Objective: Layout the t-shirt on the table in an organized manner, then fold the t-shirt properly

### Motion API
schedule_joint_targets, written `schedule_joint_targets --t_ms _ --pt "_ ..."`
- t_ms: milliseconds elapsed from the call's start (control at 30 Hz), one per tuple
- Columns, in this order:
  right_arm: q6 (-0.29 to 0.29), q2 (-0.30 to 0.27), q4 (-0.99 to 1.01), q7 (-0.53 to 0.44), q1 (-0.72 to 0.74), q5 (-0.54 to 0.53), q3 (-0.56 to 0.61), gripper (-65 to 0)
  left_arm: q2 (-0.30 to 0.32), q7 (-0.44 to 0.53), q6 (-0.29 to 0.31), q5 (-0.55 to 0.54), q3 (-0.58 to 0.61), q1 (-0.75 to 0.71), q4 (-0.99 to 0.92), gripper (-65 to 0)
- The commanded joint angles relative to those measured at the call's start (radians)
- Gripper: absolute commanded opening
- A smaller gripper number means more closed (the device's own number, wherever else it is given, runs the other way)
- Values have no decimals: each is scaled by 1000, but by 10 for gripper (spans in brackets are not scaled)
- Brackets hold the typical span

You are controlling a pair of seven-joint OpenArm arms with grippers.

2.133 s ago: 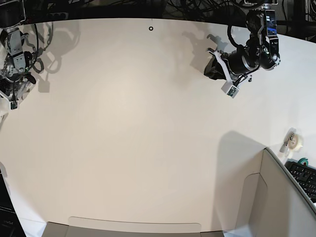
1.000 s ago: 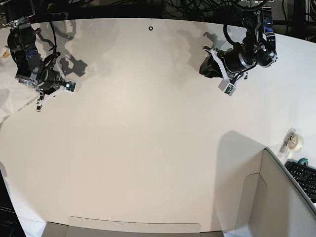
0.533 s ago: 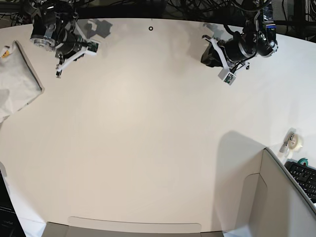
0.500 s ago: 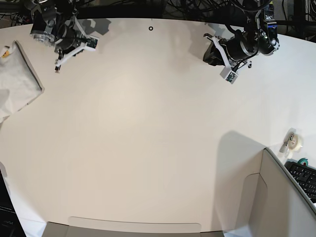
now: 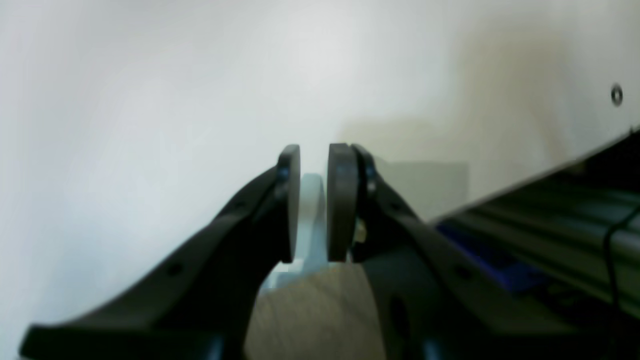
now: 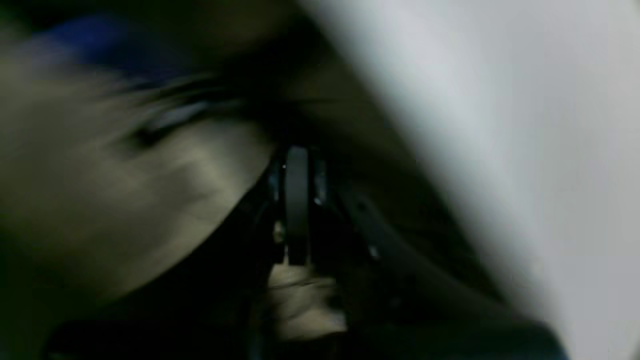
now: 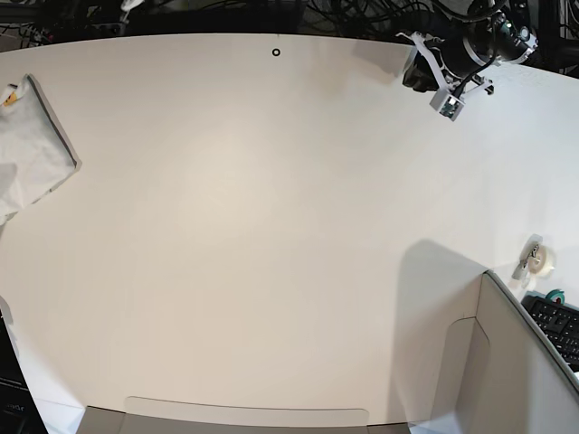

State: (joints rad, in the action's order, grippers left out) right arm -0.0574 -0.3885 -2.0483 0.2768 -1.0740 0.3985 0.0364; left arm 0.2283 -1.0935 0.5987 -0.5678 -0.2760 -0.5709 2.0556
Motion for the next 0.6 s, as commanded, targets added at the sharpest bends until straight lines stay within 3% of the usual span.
schedule_joint_targets --t_ms 0,200,300,367,567 --pt "-12 -2 -15 -41 -41 -3 -3 -650 7 19 2 -14 -4 -13 18 -565" --pt "-26 43 -10 -47 -105 -3 27 -650 0 20 2 -16 4 -79 18 -565" --pt "-26 50 16 9 -110 -3 30 -650 -27 20 2 -14 5 -97 12 -565" --pt "-25 58 73 35 -87 -13 30 -650 -48 20 2 -13 7 -103 -3 -565" --pt "-17 96 410 32 51 -171 33 -650 -70 23 2 -13 8 -96 -154 -565"
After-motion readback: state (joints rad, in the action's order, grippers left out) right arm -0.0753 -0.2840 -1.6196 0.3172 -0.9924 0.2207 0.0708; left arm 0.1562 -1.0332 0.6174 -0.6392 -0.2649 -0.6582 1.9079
